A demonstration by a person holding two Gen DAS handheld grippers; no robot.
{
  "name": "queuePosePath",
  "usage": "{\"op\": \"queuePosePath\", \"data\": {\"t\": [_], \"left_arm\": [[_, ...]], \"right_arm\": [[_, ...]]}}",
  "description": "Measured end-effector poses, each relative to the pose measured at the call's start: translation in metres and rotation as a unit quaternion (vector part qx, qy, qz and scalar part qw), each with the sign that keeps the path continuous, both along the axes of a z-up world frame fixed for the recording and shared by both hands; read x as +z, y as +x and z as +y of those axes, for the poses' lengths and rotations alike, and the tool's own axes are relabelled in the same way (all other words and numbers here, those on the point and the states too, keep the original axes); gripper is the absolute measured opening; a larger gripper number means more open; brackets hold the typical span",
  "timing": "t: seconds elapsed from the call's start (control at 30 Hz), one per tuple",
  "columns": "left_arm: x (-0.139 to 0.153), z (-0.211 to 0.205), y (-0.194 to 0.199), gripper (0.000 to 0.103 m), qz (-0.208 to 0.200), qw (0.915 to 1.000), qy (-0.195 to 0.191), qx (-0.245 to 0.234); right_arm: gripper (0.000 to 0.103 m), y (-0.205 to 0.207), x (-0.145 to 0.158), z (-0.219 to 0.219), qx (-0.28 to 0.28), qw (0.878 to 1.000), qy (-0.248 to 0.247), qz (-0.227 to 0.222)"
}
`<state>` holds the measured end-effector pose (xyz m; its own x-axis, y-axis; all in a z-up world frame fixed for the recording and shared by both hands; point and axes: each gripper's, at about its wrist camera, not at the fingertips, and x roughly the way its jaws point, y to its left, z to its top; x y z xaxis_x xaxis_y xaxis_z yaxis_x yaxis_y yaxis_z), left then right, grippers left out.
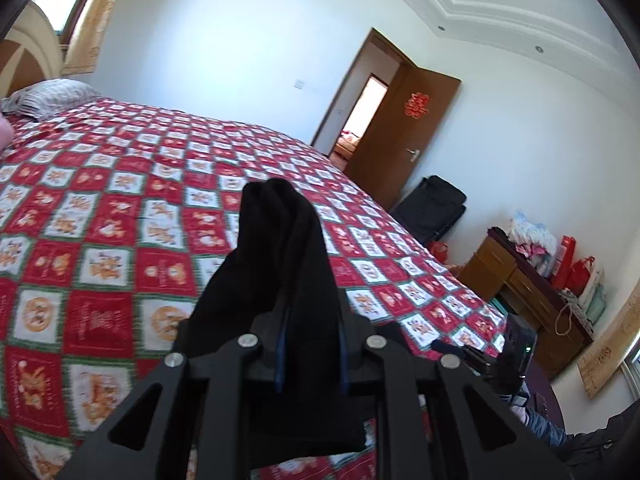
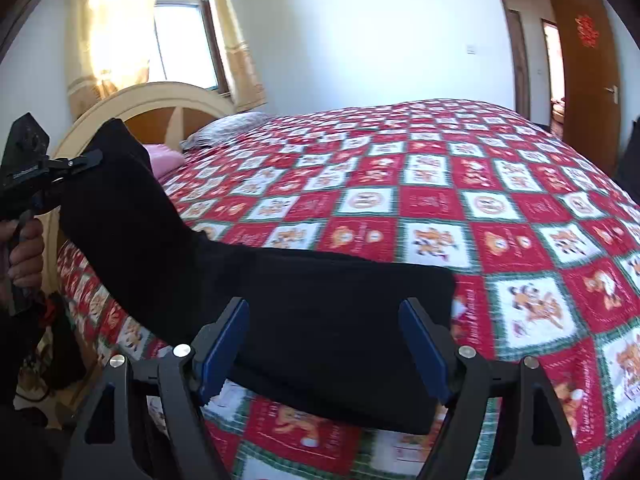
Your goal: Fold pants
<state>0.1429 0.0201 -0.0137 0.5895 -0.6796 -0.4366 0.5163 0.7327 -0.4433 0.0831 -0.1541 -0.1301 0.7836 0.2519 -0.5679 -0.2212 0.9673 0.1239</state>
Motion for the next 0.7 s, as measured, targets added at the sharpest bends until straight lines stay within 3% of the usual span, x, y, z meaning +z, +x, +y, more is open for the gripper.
{"op": "queuePosePath", "data": {"t": [0.33, 0.7], "left_arm": [[-0.003, -0.094, 0.005, 0.020, 0.019, 0.9965, 0.020, -0.078], [-0.063, -0.192, 0.003, 0.020, 0.062, 0.9830, 0.110, -0.134]], "right_arm": [[0.079, 0.002, -0.005, -0.051, -0.061, 0.997, 0.038, 0.006], [0.079, 0.006, -0.018, -0.074, -0.098, 0.992, 0.075, 0.018]]}}
